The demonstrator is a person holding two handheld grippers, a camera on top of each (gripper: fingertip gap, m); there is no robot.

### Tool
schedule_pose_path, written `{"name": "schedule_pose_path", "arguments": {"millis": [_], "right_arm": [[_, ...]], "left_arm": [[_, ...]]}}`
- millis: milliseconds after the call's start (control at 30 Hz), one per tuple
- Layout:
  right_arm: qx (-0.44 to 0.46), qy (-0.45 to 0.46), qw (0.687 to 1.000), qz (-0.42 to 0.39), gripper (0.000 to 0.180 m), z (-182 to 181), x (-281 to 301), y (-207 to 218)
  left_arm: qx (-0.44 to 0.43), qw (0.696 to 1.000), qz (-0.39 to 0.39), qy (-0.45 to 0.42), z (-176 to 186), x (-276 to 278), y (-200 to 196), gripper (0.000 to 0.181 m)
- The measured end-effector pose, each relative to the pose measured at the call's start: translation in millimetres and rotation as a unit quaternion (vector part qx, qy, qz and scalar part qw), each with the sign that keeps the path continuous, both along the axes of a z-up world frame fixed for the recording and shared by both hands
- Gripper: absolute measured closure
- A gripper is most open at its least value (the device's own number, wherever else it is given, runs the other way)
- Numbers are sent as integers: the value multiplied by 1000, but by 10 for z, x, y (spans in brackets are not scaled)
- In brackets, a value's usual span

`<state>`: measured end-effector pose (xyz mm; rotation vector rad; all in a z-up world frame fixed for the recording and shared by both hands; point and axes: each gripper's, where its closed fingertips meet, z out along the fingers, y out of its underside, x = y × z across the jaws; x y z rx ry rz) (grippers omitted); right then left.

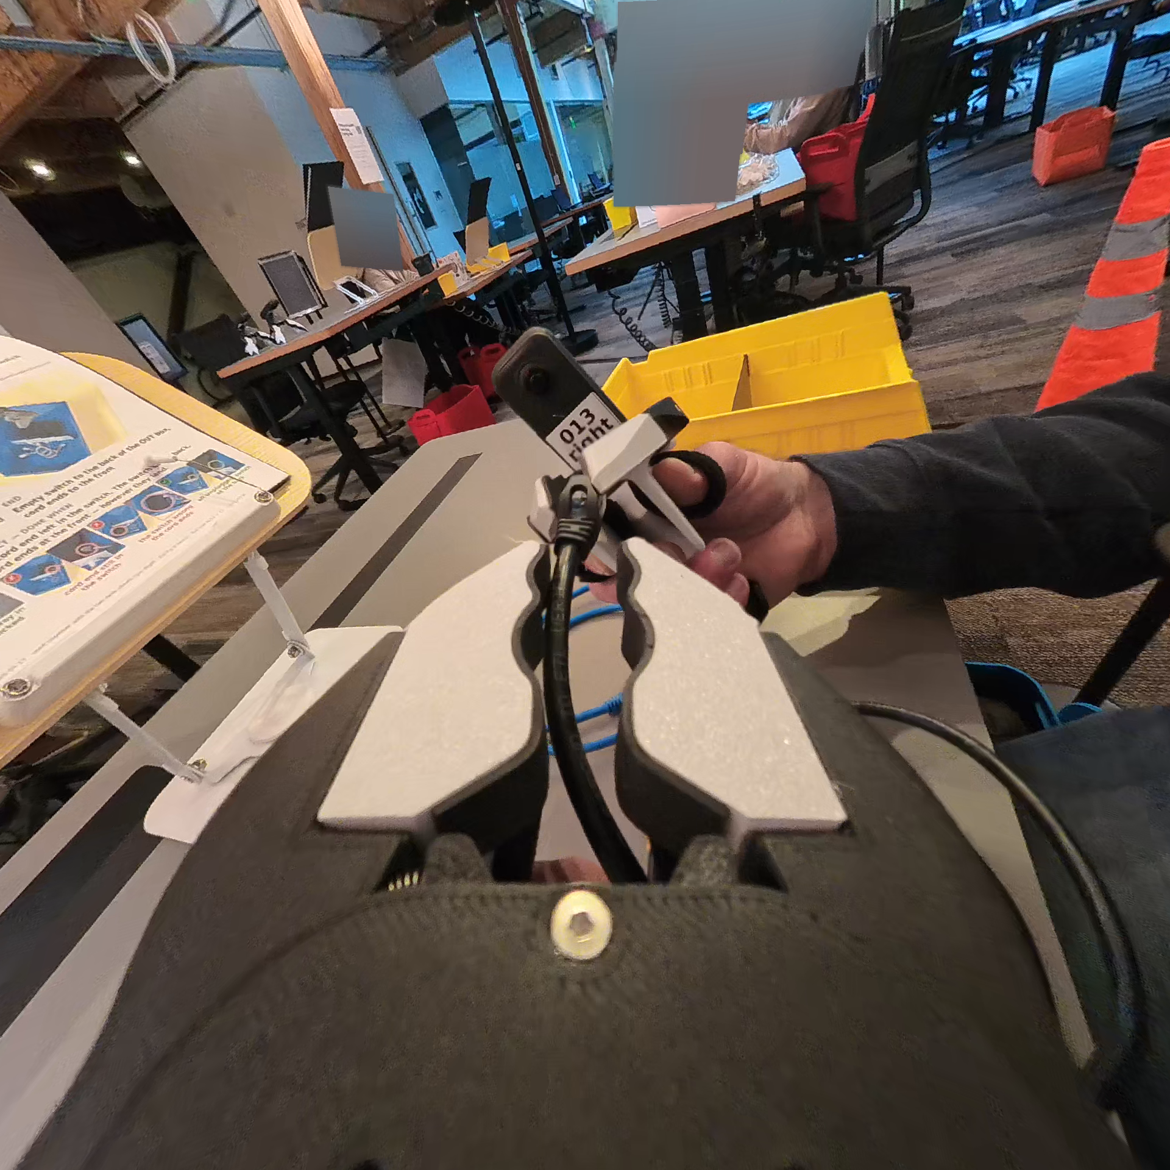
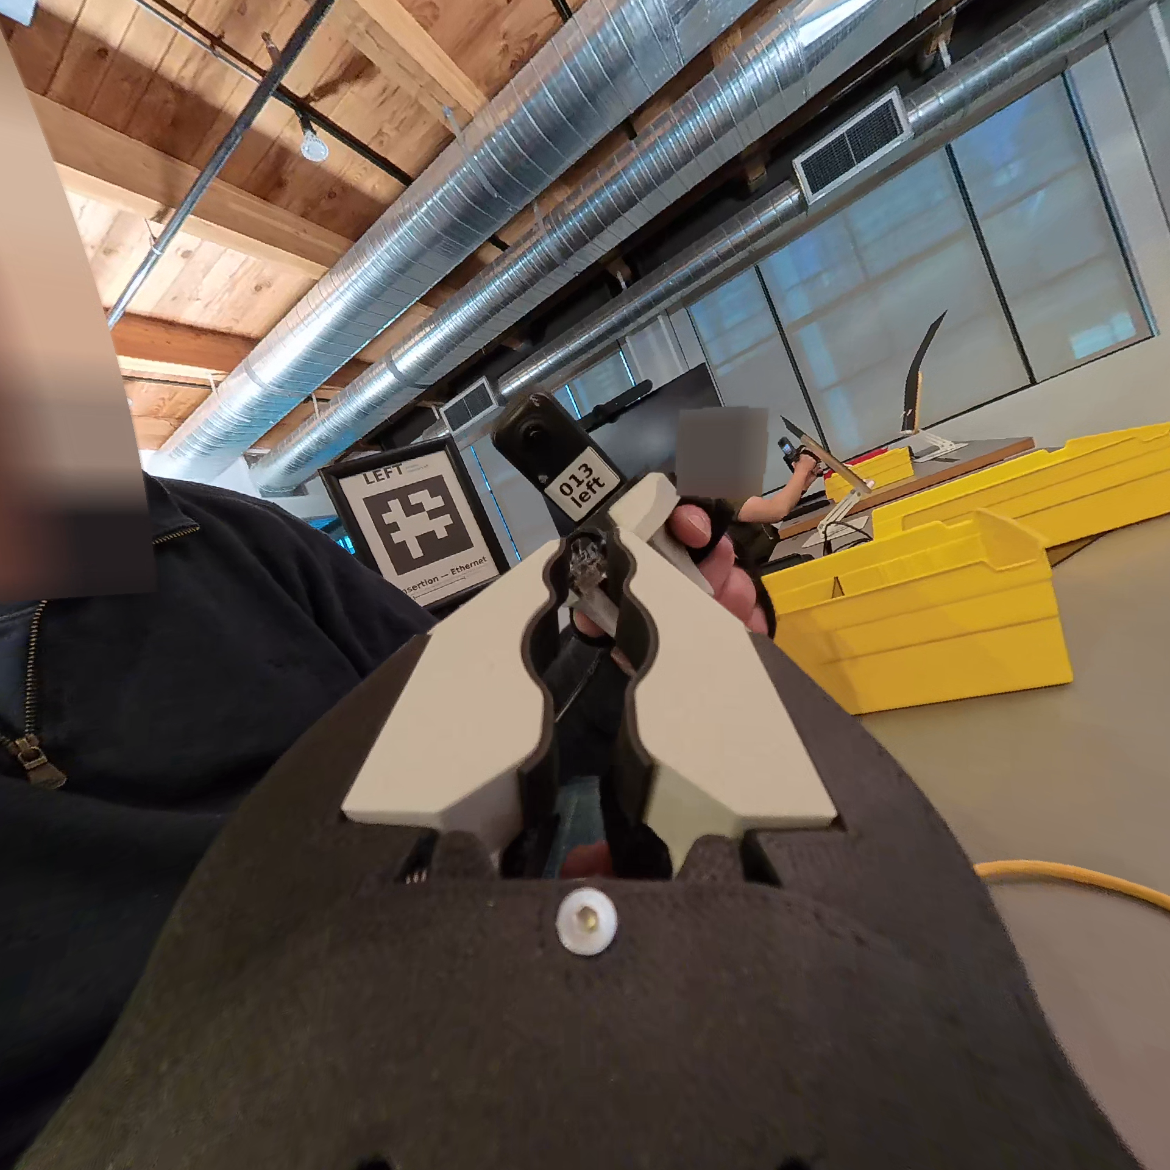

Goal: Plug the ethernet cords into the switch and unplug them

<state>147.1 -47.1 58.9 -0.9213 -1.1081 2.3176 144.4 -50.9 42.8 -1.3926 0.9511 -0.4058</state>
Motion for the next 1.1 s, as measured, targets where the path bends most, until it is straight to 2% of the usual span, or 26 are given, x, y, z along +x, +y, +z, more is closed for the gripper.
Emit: {"name": "schedule_pose_path", "arguments": {"millis": [133,400,667,733,767,900,1000,1100], "right_arm": [[-2,1,1000,-1,170,5,16,17],[-13,1,1000,3,170,-66,13,38],[4,-12,1000,-4,169,-109,-18,54],[14,-17,1000,-11,160,-111,-14,71],[25,-26,999,-18,155,-133,-10,93],[135,-68,985,-80,156,-265,8,124],[201,-87,971,-94,150,-289,-22,88],[255,-95,956,-107,153,-283,-78,46]], "left_arm": [[14,1000,21,-13,12,-28,60,162],[-12,999,-3,-53,22,27,44,169],[-34,998,4,-44,-30,4,59,171],[-49,998,14,-45,-48,-22,83,171],[-54,997,15,-49,-45,-35,83,171],[-84,995,19,-53,-61,-107,95,171],[-108,993,11,-48,-110,-89,93,171],[-128,991,0,-39,-166,-35,77,171]]}}
